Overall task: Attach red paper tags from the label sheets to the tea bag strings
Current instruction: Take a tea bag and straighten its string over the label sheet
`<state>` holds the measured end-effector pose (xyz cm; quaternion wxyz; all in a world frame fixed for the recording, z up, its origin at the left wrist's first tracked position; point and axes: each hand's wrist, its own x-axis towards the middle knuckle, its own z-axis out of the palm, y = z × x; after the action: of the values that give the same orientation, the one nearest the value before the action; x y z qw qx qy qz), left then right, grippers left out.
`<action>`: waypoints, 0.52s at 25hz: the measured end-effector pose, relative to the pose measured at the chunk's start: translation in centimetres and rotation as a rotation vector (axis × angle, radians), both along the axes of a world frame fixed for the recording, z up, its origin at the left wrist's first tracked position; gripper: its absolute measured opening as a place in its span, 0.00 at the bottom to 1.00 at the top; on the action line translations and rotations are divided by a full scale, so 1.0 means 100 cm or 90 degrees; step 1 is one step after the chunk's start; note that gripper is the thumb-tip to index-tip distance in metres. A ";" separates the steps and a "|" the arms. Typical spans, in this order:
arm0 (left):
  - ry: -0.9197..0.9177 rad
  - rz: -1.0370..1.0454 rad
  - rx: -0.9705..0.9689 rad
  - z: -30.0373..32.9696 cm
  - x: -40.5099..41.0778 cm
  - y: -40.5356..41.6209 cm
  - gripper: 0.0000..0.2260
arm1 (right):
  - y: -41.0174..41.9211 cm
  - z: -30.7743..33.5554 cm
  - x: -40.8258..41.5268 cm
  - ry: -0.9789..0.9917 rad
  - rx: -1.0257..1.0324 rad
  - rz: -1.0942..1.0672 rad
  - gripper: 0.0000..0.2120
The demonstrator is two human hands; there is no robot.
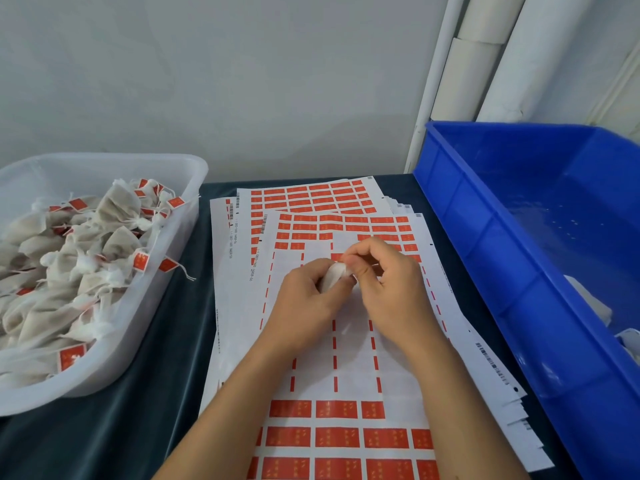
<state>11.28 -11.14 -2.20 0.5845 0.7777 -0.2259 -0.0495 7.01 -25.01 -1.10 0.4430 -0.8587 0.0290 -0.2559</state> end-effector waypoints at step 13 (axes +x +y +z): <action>-0.062 0.052 -0.009 0.001 -0.002 -0.001 0.07 | -0.004 -0.004 0.004 0.066 0.122 -0.014 0.03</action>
<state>11.08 -11.24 -2.14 0.5801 0.7835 -0.2222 0.0140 7.41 -25.42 -1.49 0.5183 -0.8241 0.0858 -0.2117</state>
